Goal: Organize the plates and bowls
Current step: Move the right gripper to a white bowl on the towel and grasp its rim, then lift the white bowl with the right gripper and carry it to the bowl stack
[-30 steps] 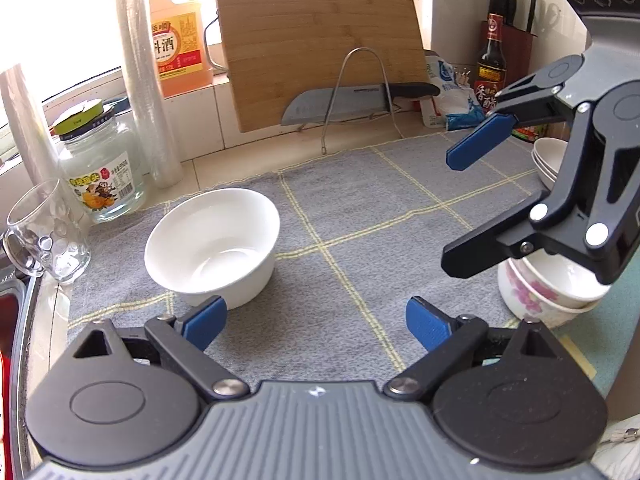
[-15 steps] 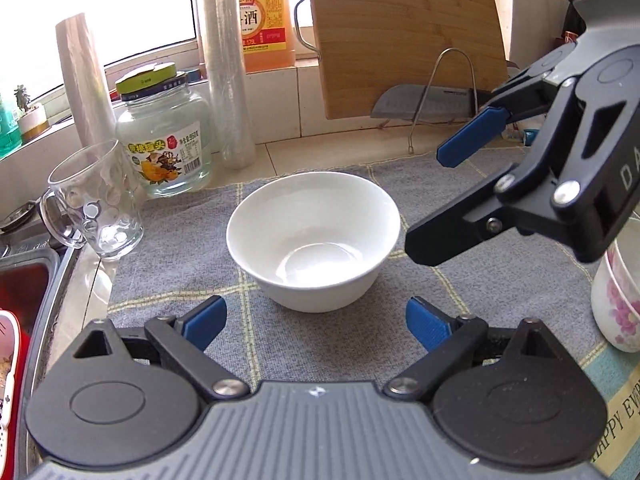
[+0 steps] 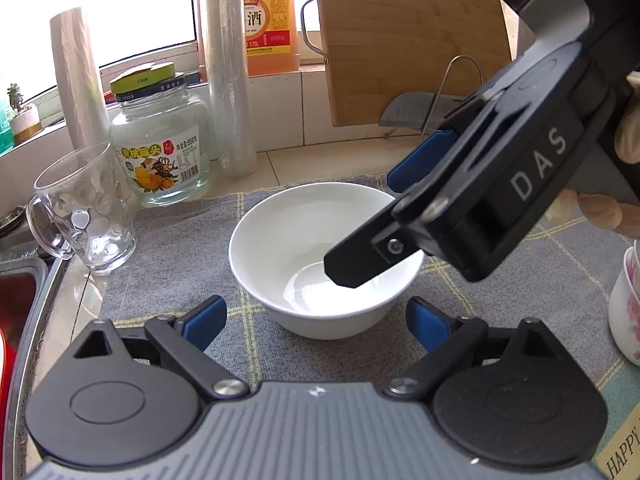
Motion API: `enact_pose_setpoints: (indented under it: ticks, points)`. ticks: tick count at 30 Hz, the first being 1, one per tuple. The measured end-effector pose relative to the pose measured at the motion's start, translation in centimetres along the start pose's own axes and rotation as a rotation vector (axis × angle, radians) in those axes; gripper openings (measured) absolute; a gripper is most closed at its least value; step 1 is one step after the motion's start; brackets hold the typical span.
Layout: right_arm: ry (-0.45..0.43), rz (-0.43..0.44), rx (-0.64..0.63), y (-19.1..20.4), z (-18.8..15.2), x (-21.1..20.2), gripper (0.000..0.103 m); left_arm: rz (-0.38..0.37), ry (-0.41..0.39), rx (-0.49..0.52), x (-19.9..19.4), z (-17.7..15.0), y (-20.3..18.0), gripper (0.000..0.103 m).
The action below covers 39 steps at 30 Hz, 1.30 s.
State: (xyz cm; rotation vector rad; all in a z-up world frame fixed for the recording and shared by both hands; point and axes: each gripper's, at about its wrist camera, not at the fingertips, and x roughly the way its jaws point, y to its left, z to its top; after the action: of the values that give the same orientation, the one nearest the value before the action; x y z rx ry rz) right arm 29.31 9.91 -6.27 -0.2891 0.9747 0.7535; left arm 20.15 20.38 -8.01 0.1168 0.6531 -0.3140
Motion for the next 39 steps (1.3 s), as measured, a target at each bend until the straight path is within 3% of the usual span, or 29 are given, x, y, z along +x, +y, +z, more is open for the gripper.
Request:
enact_pose_setpoints:
  ticks: [11, 19, 29, 39]
  points:
    - [0.023, 0.026, 0.037, -1.4, 1.6, 2.1, 0.100, -0.010, -0.045, 0.001, 0.8, 0.3, -0.2, 0.094]
    - [0.046, 0.048, 0.021, -1.2, 1.7, 2.9, 0.085, -0.017, -0.051, 0.004, 0.9, 0.2, -0.1, 0.094]
    - [0.050, 0.057, 0.032, -1.0, 1.6, 2.8, 0.084, -0.017, -0.038, 0.017, 0.9, 0.4, -0.2, 0.094]
    - [0.048, 0.070, 0.079, -0.5, 0.1, 0.3, 0.085, -0.066, -0.012, 0.054, -1.2, 0.7, -1.4, 0.094]
